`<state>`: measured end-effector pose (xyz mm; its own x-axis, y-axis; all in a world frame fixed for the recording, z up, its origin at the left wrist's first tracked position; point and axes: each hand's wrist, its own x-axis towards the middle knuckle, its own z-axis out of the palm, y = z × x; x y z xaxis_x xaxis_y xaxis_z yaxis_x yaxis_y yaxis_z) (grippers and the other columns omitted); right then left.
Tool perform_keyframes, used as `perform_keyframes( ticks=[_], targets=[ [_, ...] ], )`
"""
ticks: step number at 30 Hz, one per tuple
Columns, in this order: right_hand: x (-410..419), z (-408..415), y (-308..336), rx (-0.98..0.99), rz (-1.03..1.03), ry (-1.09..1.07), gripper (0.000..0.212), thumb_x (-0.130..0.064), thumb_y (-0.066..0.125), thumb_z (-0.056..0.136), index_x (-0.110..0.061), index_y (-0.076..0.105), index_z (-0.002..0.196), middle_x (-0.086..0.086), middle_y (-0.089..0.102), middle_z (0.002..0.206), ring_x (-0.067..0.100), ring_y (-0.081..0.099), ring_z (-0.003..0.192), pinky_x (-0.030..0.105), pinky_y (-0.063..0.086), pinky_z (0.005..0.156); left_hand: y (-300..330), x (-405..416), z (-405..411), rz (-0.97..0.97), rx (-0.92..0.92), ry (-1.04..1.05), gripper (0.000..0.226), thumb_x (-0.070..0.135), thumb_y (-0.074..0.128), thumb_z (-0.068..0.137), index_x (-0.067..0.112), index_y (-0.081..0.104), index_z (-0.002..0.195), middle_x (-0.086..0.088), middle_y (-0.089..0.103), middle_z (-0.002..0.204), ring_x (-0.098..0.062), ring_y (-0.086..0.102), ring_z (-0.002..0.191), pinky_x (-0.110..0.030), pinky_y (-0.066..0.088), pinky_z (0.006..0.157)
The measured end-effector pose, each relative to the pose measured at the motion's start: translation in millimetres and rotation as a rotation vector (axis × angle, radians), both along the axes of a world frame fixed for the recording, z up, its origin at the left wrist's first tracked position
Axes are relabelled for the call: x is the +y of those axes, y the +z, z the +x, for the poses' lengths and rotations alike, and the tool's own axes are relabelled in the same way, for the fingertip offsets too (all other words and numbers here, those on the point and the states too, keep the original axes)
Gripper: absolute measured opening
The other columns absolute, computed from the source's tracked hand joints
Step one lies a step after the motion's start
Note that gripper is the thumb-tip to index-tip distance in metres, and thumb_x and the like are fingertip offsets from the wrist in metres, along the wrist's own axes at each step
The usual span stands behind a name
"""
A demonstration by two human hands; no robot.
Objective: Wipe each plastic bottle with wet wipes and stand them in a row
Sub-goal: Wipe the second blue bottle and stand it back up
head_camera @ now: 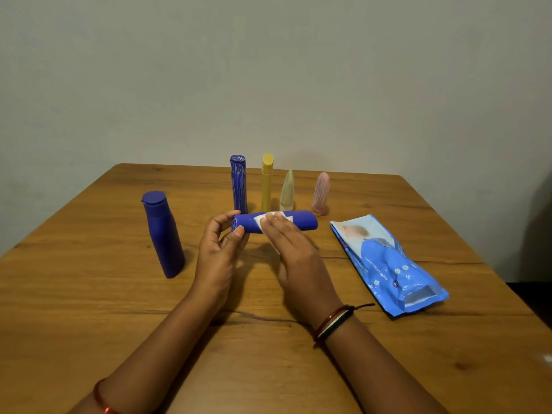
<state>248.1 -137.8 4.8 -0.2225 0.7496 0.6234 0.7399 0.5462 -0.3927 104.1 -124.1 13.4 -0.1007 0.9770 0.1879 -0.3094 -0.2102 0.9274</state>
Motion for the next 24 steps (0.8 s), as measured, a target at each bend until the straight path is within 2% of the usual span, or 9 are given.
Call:
perform_keyframes(
  ticks=[5, 7, 9, 11, 13, 15, 17, 20, 24],
  targets=[
    [13.2, 34.3, 3.5, 0.248, -0.066, -0.228, 0.064, 0.015, 0.042, 0.085, -0.019, 0.046, 0.139, 0.000, 0.048, 0.141, 0.009, 0.037, 0.133, 0.014, 0.026, 0.109, -0.1, 2.1, -1.3, -0.054, -0.112, -0.024, 0.030, 0.005, 0.049, 0.093, 0.020, 0.057, 0.118, -0.002, 0.058, 0.123, -0.015, 0.061, 0.115, -0.026, 0.052, 0.093],
    [16.3, 41.7, 7.8, 0.501, -0.092, -0.223, 0.060, 0.015, 0.039, 0.087, -0.021, 0.050, 0.135, -0.003, 0.051, 0.137, 0.008, 0.044, 0.128, 0.013, 0.033, 0.105, 0.3, 2.9, -0.9, -0.098, -0.203, -0.048, 0.028, 0.004, 0.048, 0.094, 0.017, 0.057, 0.116, -0.004, 0.058, 0.121, -0.016, 0.060, 0.114, -0.025, 0.053, 0.092],
    [16.2, 43.3, 14.9, 0.832, -0.170, -0.158, 0.055, 0.009, 0.039, 0.092, -0.032, 0.055, 0.126, -0.010, 0.052, 0.133, 0.005, 0.046, 0.126, 0.015, 0.039, 0.101, 0.9, 4.3, -0.3, -0.161, -0.300, -0.063, 0.025, 0.003, 0.046, 0.095, 0.013, 0.057, 0.116, -0.006, 0.059, 0.120, -0.018, 0.059, 0.117, -0.027, 0.052, 0.092],
    [17.4, 43.1, 18.3, 1.012, -0.264, -0.113, 0.051, 0.001, 0.040, 0.096, -0.045, 0.055, 0.113, -0.012, 0.054, 0.130, 0.007, 0.048, 0.124, 0.017, 0.042, 0.096, 1.2, 5.8, -0.1, -0.219, -0.364, -0.069, 0.024, 0.002, 0.045, 0.096, 0.012, 0.058, 0.115, -0.007, 0.061, 0.120, -0.019, 0.058, 0.118, -0.028, 0.052, 0.091],
    [18.7, 42.9, 18.7, 1.050, -0.343, -0.066, 0.048, -0.003, 0.040, 0.098, -0.047, 0.055, 0.110, -0.009, 0.054, 0.133, 0.010, 0.048, 0.124, 0.020, 0.043, 0.094, 1.6, 5.8, -0.3, -0.249, -0.382, -0.068, 0.024, 0.001, 0.044, 0.096, 0.011, 0.058, 0.114, -0.007, 0.062, 0.117, -0.019, 0.058, 0.117, -0.029, 0.052, 0.091],
    [17.6, 42.4, 17.5, 1.059, -0.371, 0.009, 0.043, -0.009, 0.042, 0.098, -0.047, 0.055, 0.111, -0.007, 0.052, 0.137, 0.011, 0.046, 0.127, 0.026, 0.042, 0.101, 1.5, 5.7, -0.5, -0.260, -0.362, -0.068, 0.025, 0.001, 0.045, 0.096, 0.011, 0.058, 0.116, -0.005, 0.062, 0.116, -0.019, 0.058, 0.116, -0.029, 0.052, 0.091],
    [15.5, 42.0, 17.2, 1.011, -0.388, 0.048, 0.035, -0.017, 0.049, 0.096, -0.044, 0.053, 0.119, -0.006, 0.051, 0.138, 0.008, 0.047, 0.125, 0.020, 0.044, 0.099, 1.3, 5.1, -0.1, -0.252, -0.329, -0.065, 0.027, 0.001, 0.045, 0.095, 0.012, 0.057, 0.117, -0.003, 0.063, 0.116, -0.018, 0.059, 0.116, -0.028, 0.051, 0.092],
    [14.6, 41.4, 16.4, 0.946, -0.402, 0.054, 0.044, -0.013, 0.057, 0.092, -0.033, 0.050, 0.131, -0.008, 0.053, 0.132, -0.003, 0.049, 0.115, 0.006, 0.044, 0.086, 3.0, 2.3, 1.1, -0.192, -0.259, -0.060, 0.028, 0.000, 0.044, 0.095, 0.015, 0.057, 0.115, -0.005, 0.060, 0.119, -0.016, 0.060, 0.113, -0.027, 0.051, 0.092],
    [15.4, 43.1, 14.3, 0.970, -0.417, 0.015, 0.047, -0.007, 0.056, 0.091, -0.026, 0.050, 0.134, -0.005, 0.054, 0.129, -0.007, 0.049, 0.111, 0.005, 0.044, 0.084, 3.4, -1.4, 1.8, -0.100, -0.106, -0.054, 0.030, 0.002, 0.048, 0.093, 0.022, 0.056, 0.113, -0.005, 0.058, 0.125, -0.018, 0.060, 0.116, -0.030, 0.051, 0.096]
  ],
)
